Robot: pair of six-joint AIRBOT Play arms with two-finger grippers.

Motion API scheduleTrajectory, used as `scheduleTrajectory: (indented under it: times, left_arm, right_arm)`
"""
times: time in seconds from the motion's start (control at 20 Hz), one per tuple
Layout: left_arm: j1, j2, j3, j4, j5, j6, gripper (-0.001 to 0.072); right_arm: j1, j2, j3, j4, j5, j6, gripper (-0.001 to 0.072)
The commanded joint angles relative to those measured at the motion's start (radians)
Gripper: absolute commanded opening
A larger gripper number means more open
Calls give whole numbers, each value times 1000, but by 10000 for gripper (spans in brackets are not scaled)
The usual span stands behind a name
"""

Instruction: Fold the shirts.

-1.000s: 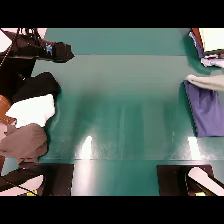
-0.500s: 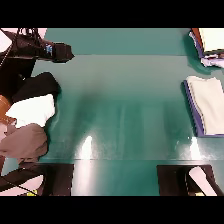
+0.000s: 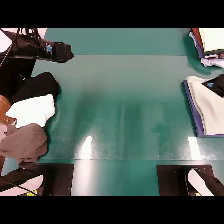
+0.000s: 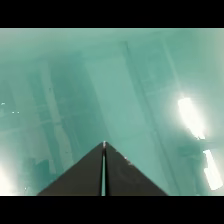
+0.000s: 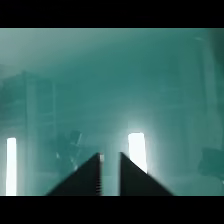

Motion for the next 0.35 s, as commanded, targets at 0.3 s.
scheduleTrajectory:
  times: [0.3]
  left_arm:
    - [-1, 0, 1, -1, 11, -1, 28]
  right_arm:
    - [249, 1, 4, 10, -79, -44, 17]
